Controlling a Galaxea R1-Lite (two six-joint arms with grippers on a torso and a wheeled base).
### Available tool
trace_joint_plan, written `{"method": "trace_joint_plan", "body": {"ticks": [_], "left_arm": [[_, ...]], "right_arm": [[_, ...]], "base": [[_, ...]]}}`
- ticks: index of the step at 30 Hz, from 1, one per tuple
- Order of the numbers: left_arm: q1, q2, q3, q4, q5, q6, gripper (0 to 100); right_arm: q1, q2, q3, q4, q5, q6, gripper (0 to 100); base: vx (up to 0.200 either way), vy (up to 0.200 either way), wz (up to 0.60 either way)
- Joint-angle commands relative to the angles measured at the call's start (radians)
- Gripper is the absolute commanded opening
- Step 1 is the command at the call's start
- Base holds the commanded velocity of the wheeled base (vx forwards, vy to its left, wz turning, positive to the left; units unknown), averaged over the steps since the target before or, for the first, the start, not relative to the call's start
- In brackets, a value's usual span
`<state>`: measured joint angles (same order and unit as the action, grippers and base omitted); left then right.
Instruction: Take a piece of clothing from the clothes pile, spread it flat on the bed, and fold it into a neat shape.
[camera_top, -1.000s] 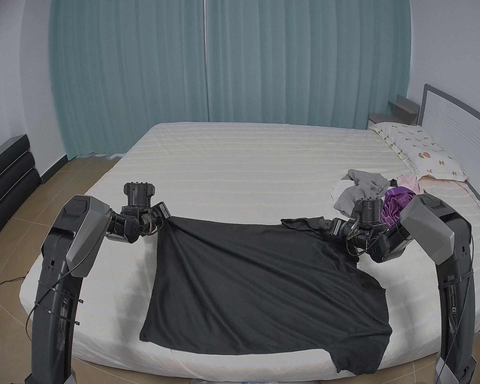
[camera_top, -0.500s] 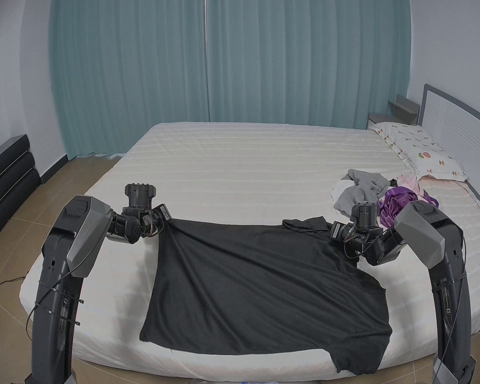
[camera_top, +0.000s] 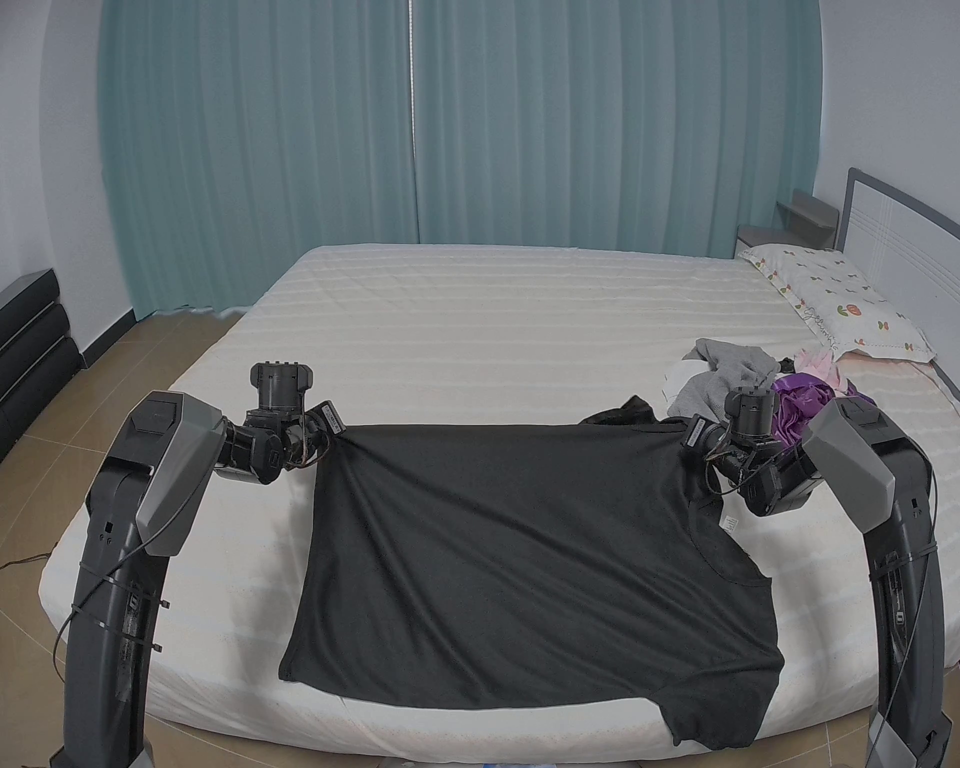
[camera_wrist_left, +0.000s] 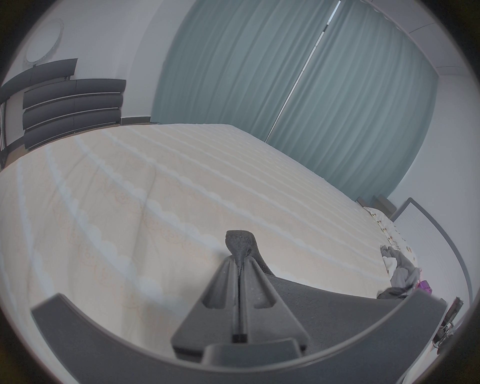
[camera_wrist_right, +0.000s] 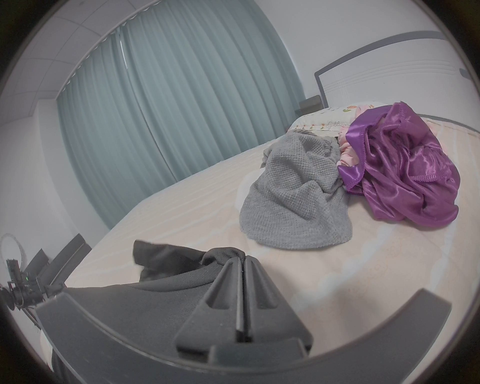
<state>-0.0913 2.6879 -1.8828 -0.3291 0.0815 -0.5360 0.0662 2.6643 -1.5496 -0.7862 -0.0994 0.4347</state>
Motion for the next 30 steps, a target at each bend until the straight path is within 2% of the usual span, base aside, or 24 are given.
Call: {"method": "trace_joint_plan", "body": {"ticks": [1, 12, 30], "left_arm": [[-0.005, 0.029, -0.035, -0.004, 0.003, -0.004, 0], [0.005, 0.024, -0.087, -0.01, 0.052, -0.01, 0], [-0.007, 0.09, -0.113, -0.01, 0.047, -0.01, 0]], "right_arm": [[-0.008, 0.009, -0.014, -0.03, -0.008, 0.021, 0], [-0.011, 0.036, -0.017, -0.194, -0.04, 0.038, 0], [0.0, 0.121, -0.072, -0.179, -0.017, 0.033, 0]], "base": [[0.0, 0.0, 0.0], [0.0, 0.0, 0.0], [0.0, 0.0, 0.0]]}}
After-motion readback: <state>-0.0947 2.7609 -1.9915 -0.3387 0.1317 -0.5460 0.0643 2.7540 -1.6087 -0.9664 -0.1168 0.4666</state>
